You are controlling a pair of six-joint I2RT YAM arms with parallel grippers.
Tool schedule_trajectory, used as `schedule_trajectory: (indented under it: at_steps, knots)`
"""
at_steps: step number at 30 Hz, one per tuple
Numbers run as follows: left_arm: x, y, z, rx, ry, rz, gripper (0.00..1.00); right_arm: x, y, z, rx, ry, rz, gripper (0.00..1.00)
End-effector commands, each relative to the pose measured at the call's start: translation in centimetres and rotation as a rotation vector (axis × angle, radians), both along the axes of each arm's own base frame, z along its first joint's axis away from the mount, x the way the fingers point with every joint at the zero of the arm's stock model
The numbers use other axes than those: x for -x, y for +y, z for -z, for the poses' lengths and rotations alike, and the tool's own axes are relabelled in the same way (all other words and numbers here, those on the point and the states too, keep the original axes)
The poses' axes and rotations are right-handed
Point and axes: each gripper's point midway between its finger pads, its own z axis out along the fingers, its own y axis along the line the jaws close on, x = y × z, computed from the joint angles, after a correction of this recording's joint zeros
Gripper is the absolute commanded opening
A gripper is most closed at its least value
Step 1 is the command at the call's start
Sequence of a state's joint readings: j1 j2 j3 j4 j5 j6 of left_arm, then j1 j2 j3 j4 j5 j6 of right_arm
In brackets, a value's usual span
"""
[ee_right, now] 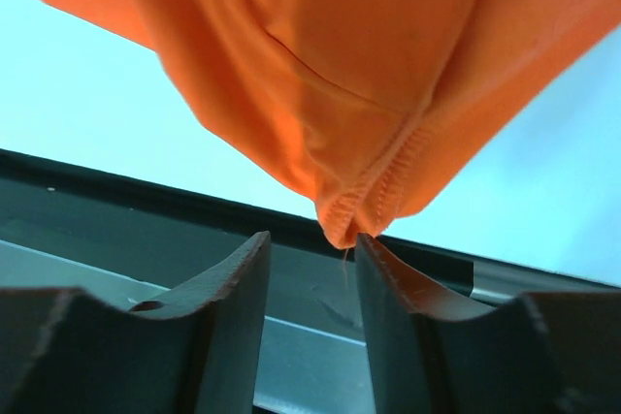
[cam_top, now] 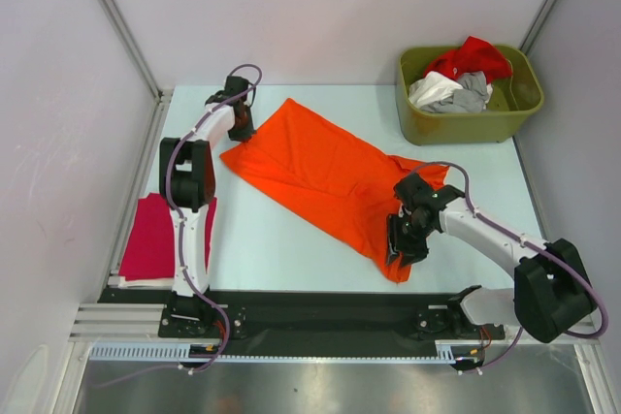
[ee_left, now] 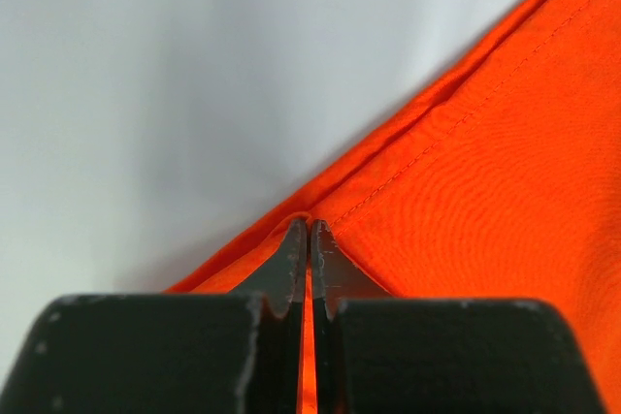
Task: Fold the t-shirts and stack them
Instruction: Fold the tshirt
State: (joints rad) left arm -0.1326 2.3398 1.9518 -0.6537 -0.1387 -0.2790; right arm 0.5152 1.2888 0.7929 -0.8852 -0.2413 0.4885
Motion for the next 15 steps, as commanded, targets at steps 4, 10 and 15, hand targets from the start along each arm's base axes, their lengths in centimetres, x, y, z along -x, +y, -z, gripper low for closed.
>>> schedule_trajectory:
  at_steps: [4,10,15]
  knots:
    - [-0.8,-0.1,-4.0,0.002,-0.082,0.01,0.0,1.5,-0.6,1.3,0.039,0.09,0.028,0.49]
    - [-0.6,0.0,-3.9,-0.003,-0.077,0.012,0.0,1.2,-0.7,2.7,0.056,0.096,0.023,0.46]
    - [-0.6,0.0,-3.9,-0.001,-0.078,0.014,0.0,0.6,-1.4,3.8,0.089,0.117,0.055,0.31]
